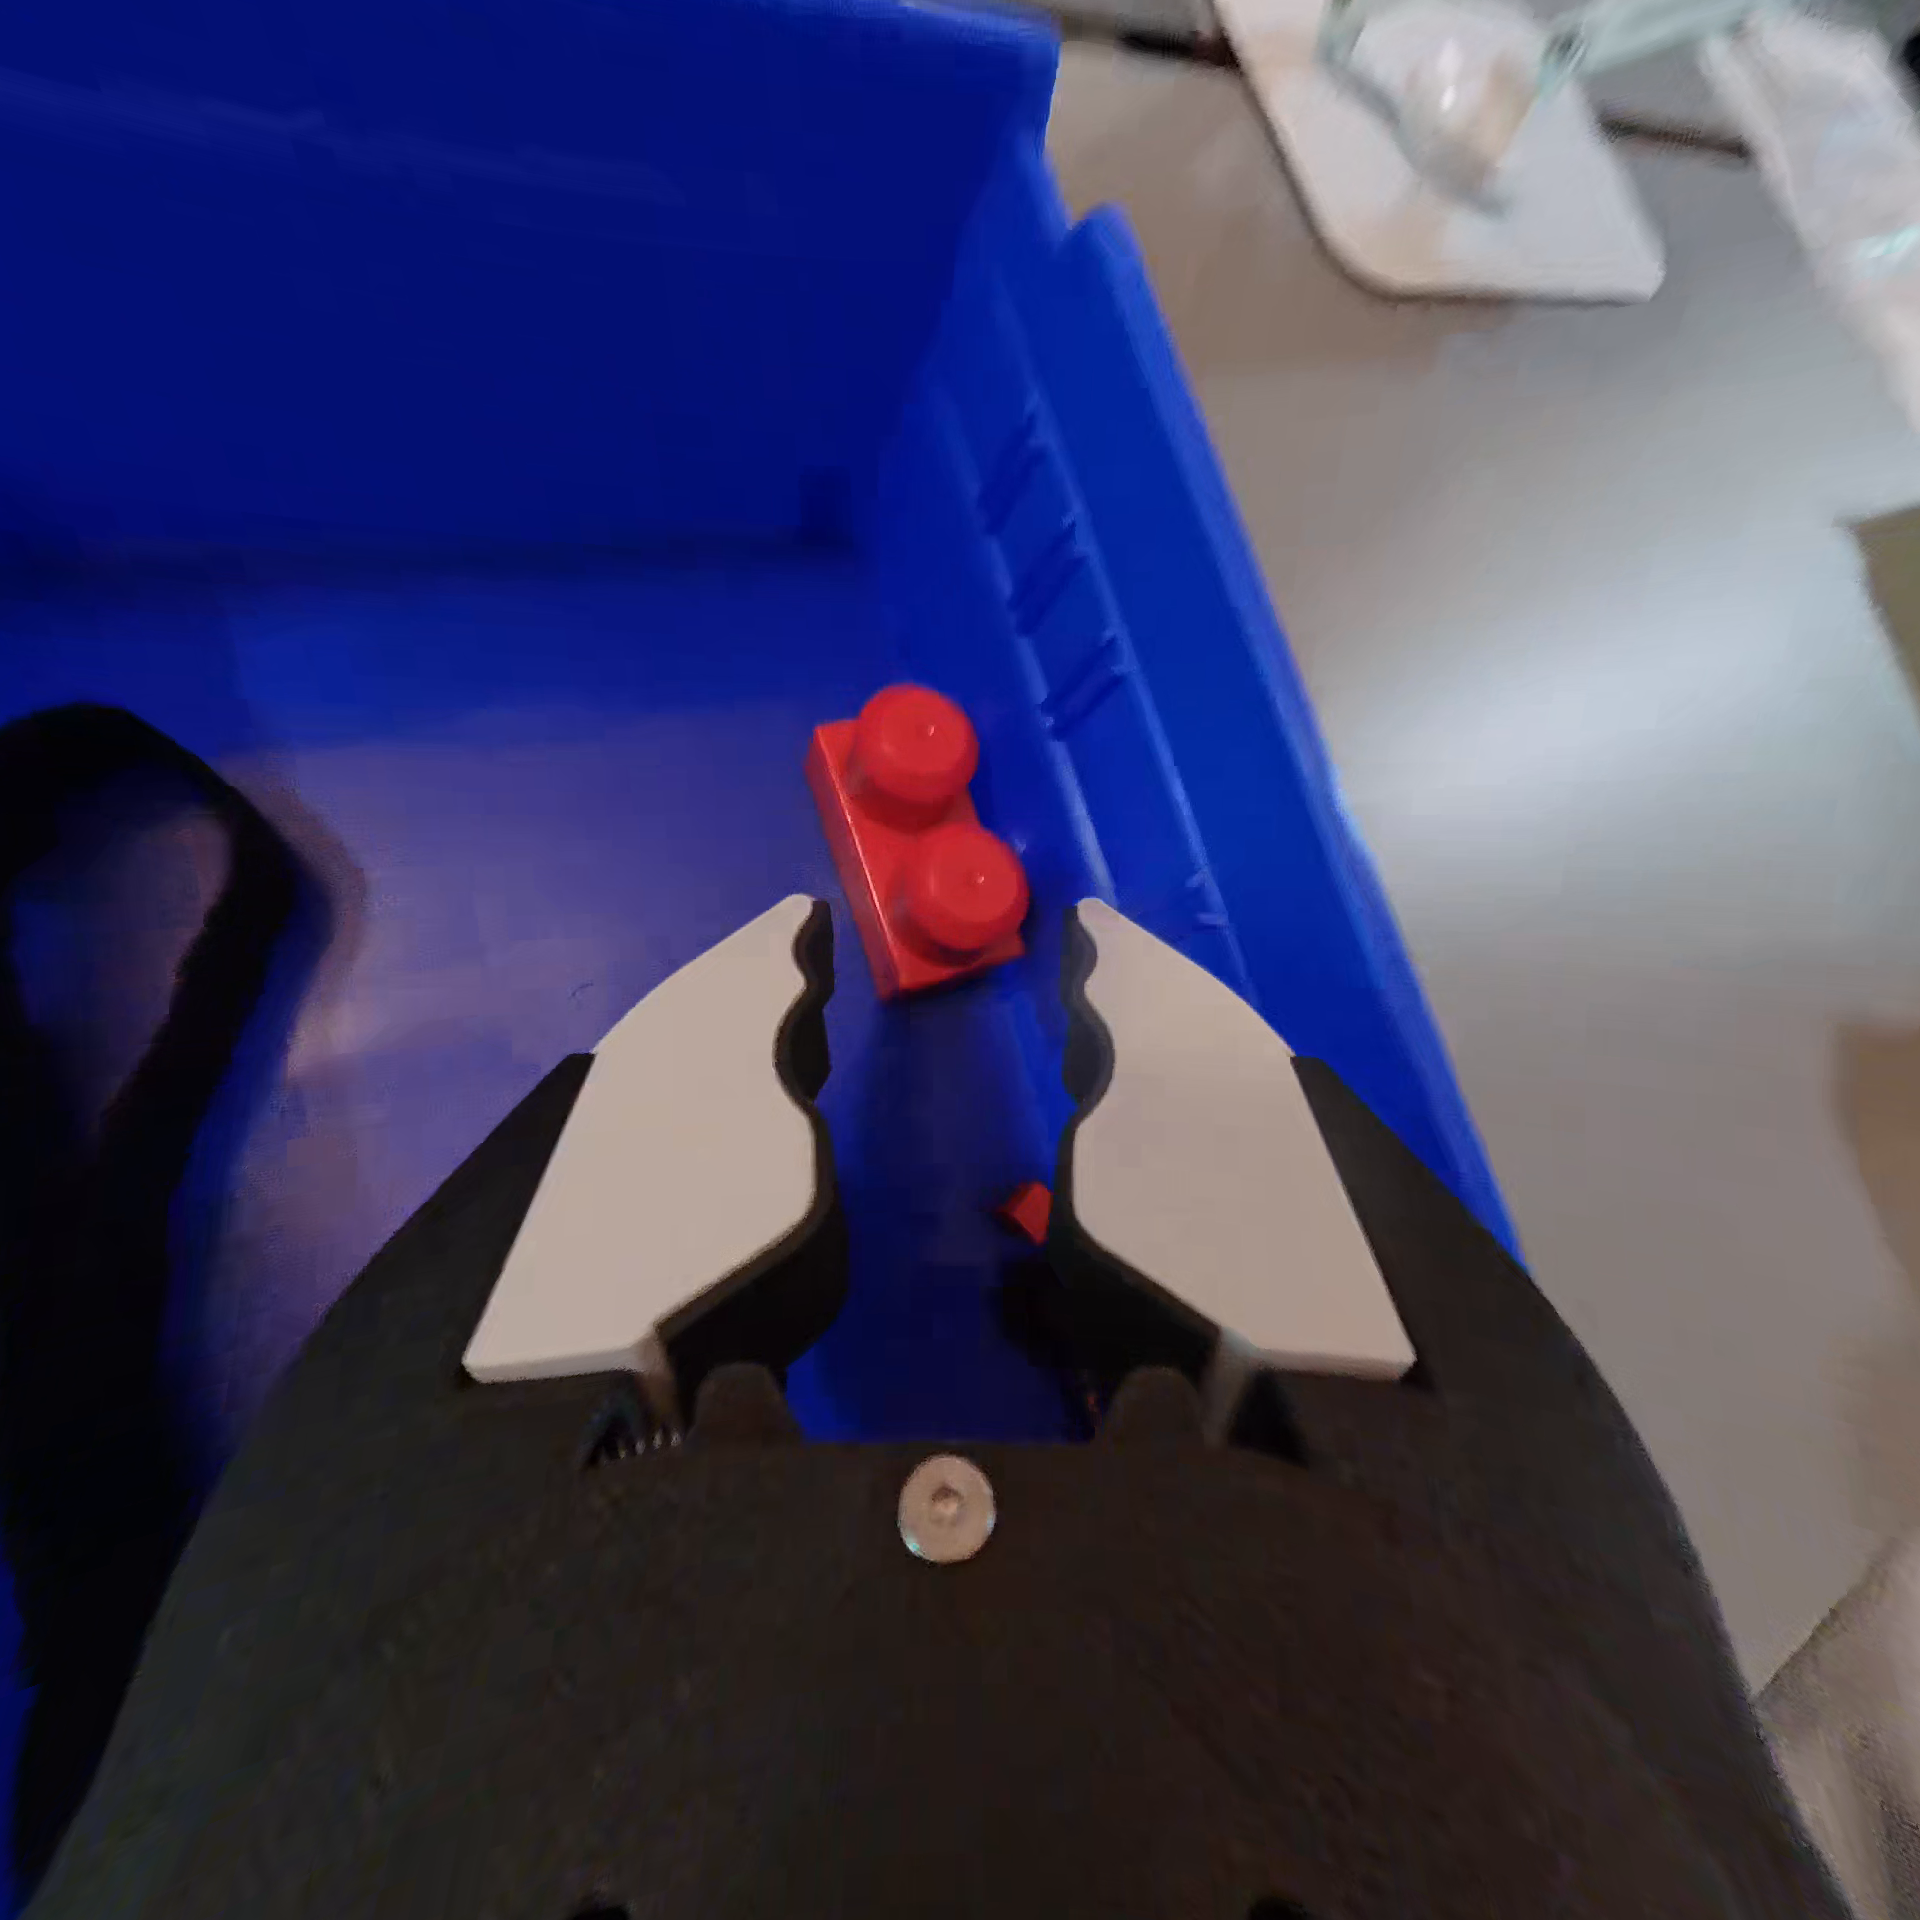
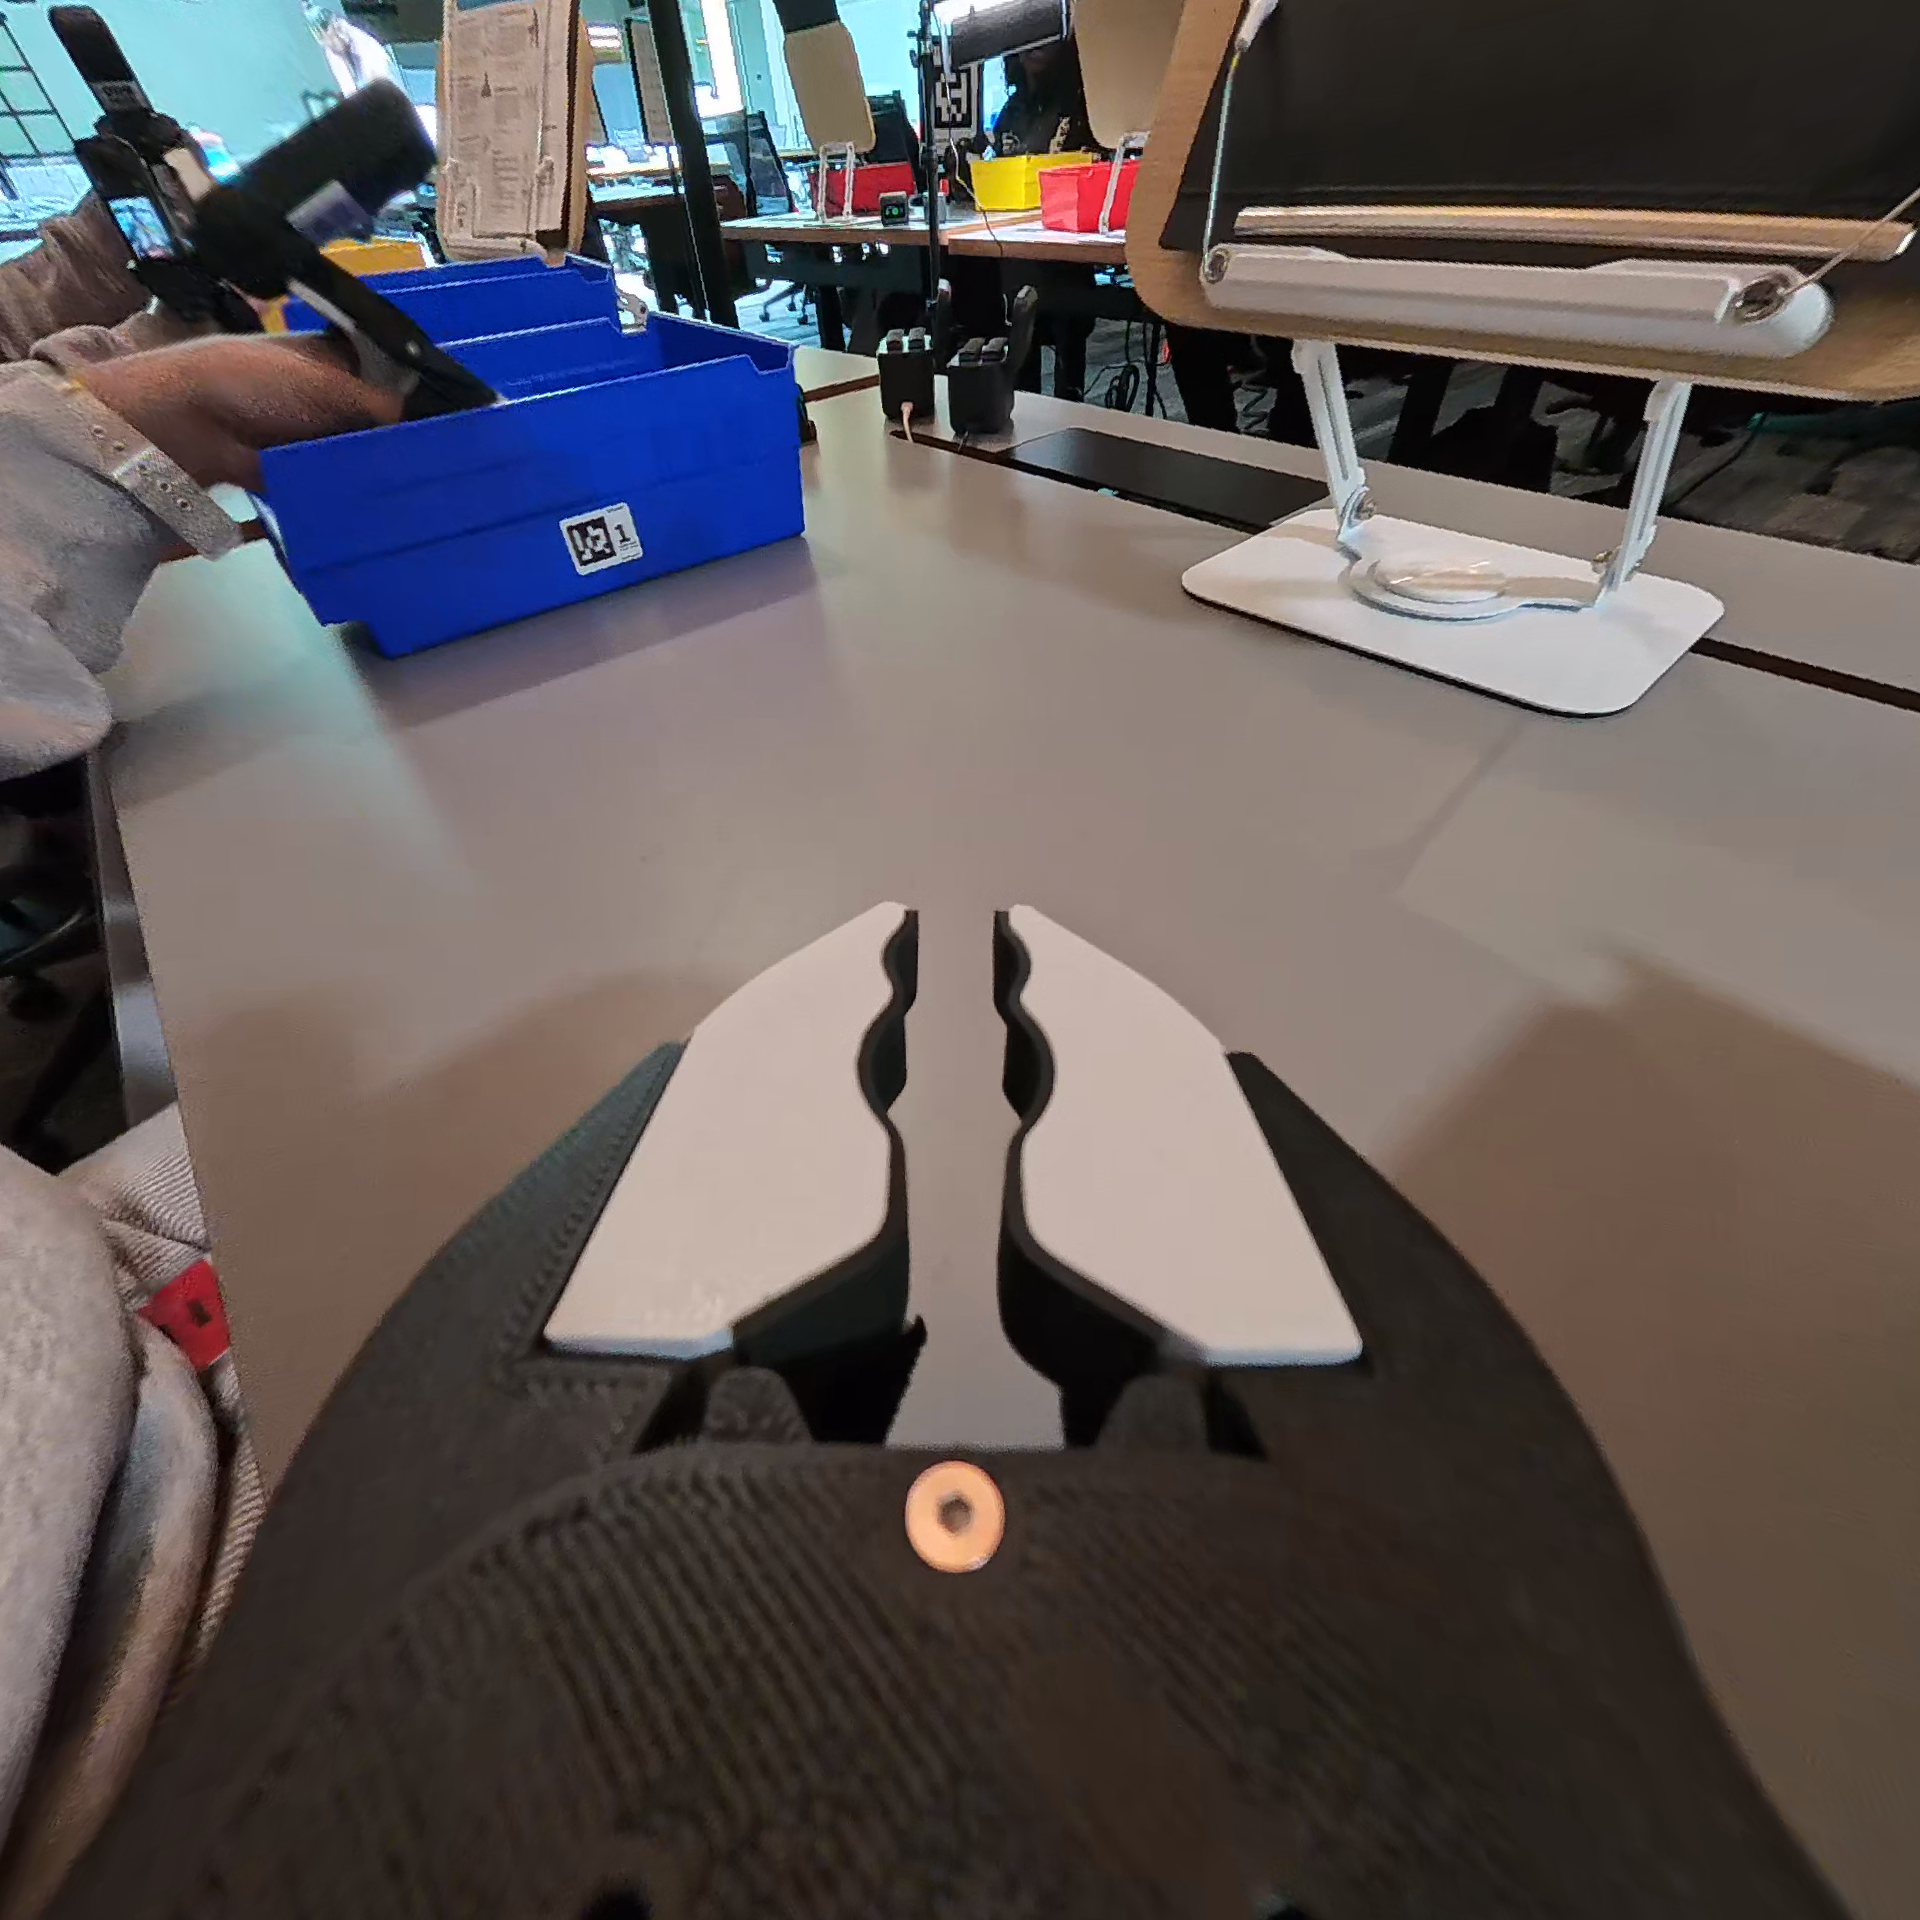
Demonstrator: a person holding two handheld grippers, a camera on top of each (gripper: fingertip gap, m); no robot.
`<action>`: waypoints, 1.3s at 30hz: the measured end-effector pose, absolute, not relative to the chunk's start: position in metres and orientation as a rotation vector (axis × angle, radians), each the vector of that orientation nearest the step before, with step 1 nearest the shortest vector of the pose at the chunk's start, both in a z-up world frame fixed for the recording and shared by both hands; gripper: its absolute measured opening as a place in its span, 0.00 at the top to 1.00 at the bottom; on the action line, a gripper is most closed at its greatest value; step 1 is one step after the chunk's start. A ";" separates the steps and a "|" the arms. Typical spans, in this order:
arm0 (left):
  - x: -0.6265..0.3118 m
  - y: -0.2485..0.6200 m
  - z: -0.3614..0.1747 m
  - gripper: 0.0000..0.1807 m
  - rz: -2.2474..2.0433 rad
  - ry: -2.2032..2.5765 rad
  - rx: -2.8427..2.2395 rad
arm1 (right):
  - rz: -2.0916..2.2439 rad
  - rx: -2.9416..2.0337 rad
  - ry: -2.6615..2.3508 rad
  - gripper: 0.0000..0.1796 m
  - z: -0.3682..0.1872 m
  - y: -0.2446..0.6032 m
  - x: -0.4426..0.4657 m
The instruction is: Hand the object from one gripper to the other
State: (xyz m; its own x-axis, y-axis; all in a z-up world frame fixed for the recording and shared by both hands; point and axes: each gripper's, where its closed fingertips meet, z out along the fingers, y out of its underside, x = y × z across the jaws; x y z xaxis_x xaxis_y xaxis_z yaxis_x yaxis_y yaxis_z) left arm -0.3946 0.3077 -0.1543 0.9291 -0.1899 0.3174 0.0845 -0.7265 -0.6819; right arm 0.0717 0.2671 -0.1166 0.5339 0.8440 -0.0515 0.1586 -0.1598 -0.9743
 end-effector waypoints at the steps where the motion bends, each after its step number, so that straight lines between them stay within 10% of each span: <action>1: -0.393 0.309 -0.163 0.77 -0.477 0.085 -2.370 | 0.759 -1.650 -0.858 0.92 -0.117 0.268 0.072; 16: -0.417 0.318 -0.171 0.80 -0.419 0.034 -2.333 | 0.817 -1.675 -0.791 0.92 -0.118 0.267 0.083; 28: -0.264 0.286 0.034 0.80 -0.731 0.434 -1.719 | 1.107 -1.409 -0.870 0.86 -0.054 0.269 0.015; 39: -0.025 0.222 -0.083 0.81 -1.521 0.657 -1.677 | 1.508 -1.493 -1.102 0.71 -0.098 0.223 0.020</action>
